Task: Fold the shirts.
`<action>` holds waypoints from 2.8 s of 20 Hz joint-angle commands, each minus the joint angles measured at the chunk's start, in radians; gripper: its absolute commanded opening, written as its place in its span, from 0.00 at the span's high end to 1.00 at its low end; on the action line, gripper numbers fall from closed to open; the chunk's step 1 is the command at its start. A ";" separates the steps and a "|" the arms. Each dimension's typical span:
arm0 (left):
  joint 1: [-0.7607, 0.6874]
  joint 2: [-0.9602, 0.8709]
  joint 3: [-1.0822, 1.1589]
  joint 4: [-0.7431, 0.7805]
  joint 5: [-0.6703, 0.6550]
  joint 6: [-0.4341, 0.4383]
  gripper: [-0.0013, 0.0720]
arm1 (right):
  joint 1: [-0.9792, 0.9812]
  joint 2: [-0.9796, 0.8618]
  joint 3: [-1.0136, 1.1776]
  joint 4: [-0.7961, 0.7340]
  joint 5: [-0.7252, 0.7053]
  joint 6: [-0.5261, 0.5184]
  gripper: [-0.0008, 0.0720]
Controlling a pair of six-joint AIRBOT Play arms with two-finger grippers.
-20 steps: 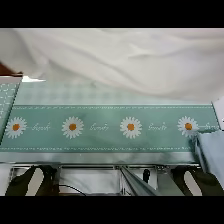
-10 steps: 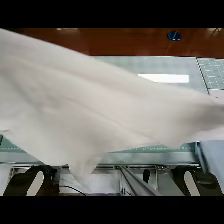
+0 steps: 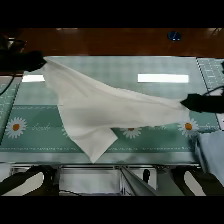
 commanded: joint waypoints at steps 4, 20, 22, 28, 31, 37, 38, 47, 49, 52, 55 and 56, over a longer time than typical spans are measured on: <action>-0.036 -0.318 0.119 -0.186 0.060 -0.018 0.95 | 0.000 -0.608 0.235 0.203 -0.229 -0.090 0.96; 0.299 -0.017 -0.298 -0.152 -0.360 0.150 0.29 | -0.399 -0.546 0.225 0.015 0.034 -0.055 0.42; 0.313 0.093 -0.466 -0.152 -0.359 0.148 0.29 | -0.445 -0.467 0.051 0.057 -0.024 -0.106 0.42; 0.313 0.206 -0.750 -0.296 -0.354 0.153 0.29 | -0.455 -0.371 -0.111 0.244 -0.054 -0.233 0.43; 0.313 0.174 -0.801 -0.304 -0.320 0.148 0.29 | -0.455 -0.371 -0.111 0.263 -0.035 -0.233 0.43; 0.193 0.137 -0.848 -0.375 -0.162 0.134 0.29 | -0.455 -0.371 -0.111 0.263 -0.028 -0.232 0.43; 0.146 0.134 -0.848 -0.422 -0.126 0.134 0.29 | -0.455 -0.371 -0.111 0.264 -0.028 -0.230 0.43; -0.048 0.069 -0.813 -0.578 -0.019 0.206 0.95 | -0.454 -0.373 -0.111 0.228 -0.083 -0.163 0.43; -0.048 0.069 -0.782 -0.578 -0.030 0.205 0.95 | -0.438 -0.399 -0.110 0.236 -0.087 -0.143 0.43; -0.048 0.069 -0.748 -0.578 -0.031 0.203 0.95 | -0.374 -0.476 -0.079 0.215 -0.122 -0.126 0.43; -0.048 0.069 -0.738 -0.578 -0.047 0.202 0.95 | -0.367 -0.564 -0.017 0.218 -0.128 -0.094 0.43; -0.048 0.069 -0.738 -0.578 -0.047 0.214 0.95 | -0.360 -0.586 0.004 0.217 -0.120 -0.092 0.43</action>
